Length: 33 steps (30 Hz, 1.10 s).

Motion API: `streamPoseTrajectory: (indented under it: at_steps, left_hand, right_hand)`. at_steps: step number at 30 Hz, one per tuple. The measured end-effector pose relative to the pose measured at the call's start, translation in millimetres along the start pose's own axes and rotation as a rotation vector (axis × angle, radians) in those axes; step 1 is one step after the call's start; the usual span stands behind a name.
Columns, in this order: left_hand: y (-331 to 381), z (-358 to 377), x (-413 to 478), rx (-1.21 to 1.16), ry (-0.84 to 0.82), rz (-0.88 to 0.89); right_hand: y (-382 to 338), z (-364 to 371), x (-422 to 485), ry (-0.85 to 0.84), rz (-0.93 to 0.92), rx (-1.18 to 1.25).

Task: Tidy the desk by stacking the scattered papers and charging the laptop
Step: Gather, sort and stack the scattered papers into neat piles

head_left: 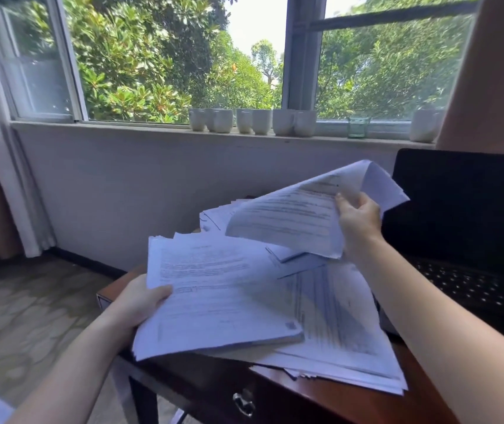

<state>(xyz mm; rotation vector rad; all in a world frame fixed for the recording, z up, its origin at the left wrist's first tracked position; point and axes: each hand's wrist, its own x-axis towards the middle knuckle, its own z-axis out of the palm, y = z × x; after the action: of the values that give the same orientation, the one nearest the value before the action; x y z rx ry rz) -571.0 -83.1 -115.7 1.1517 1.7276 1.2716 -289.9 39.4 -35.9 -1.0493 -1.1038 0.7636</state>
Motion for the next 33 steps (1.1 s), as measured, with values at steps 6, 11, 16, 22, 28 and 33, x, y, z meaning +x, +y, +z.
streamPoseTrajectory:
  at_steps: [6, 11, 16, 22, 28, 33]
  left_hand:
    - [4.2, -5.8, 14.2, 0.179, 0.104, 0.014]
    - [10.2, -7.8, 23.9, -0.161, 0.160, -0.041]
    - [3.9, -13.0, 34.0, -0.209, 0.043, -0.155]
    - [-9.6, -13.7, 50.8, 0.147, 0.033, -0.057]
    - [-14.6, -5.7, 50.8, 0.191, 0.169, 0.042]
    - [-26.4, -8.6, 51.5, 0.083, 0.283, 0.219]
  right_hand:
    - [-8.8, 41.2, -16.4, -0.336, 0.052, 0.268]
    - [23.6, 50.9, -31.3, -0.542, 0.186, 0.238]
    - [65.6, 39.4, -32.7, -0.631, 0.225, -0.238]
    - [75.3, 39.4, -43.3, -0.783, 0.155, -0.559]
    - [70.7, 55.0, -34.2, -0.893, -0.053, -0.908]
    - [78.8, 62.5, -2.5, -0.638, -0.280, -1.209]
